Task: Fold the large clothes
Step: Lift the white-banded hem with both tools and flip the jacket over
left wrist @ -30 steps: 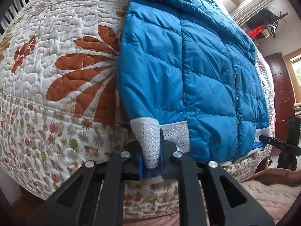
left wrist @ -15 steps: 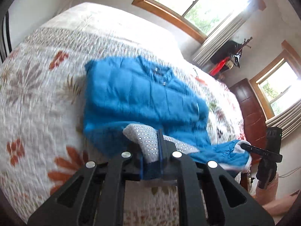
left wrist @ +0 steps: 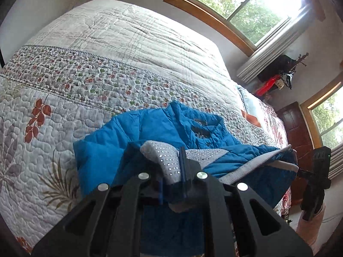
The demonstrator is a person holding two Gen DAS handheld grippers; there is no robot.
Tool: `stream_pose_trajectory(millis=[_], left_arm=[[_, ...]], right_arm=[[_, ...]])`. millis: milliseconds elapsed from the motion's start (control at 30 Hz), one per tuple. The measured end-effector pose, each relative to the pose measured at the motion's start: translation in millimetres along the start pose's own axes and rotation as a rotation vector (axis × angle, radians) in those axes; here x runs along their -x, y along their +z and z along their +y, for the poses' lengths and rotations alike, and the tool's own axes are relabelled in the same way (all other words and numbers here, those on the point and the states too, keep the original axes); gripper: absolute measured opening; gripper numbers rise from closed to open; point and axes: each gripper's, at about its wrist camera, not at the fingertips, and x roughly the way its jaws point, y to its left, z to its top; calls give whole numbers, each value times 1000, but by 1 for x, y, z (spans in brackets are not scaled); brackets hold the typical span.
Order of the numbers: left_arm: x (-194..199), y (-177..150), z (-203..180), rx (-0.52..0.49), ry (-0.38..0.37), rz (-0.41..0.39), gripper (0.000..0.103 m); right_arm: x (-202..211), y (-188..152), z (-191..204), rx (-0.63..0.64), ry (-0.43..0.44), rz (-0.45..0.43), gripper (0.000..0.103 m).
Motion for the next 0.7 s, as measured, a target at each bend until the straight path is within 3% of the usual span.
stream_pose_trajectory(millis=[133,333,567,700], left_arm=[[-52,19,19,42,72,55,10],[-112,26,40,80,108,131,11],[-128,30,45,92,108,164,15],[-113,33,47,123,53,179,21]], right_arm=[[-42,26,-29,-62,-11,53,9],[-95,41,-61,-127,-30,120,9],[-115,39,-75,-163,-19,136,10],[-95,33,-71,-168,25,102,23]])
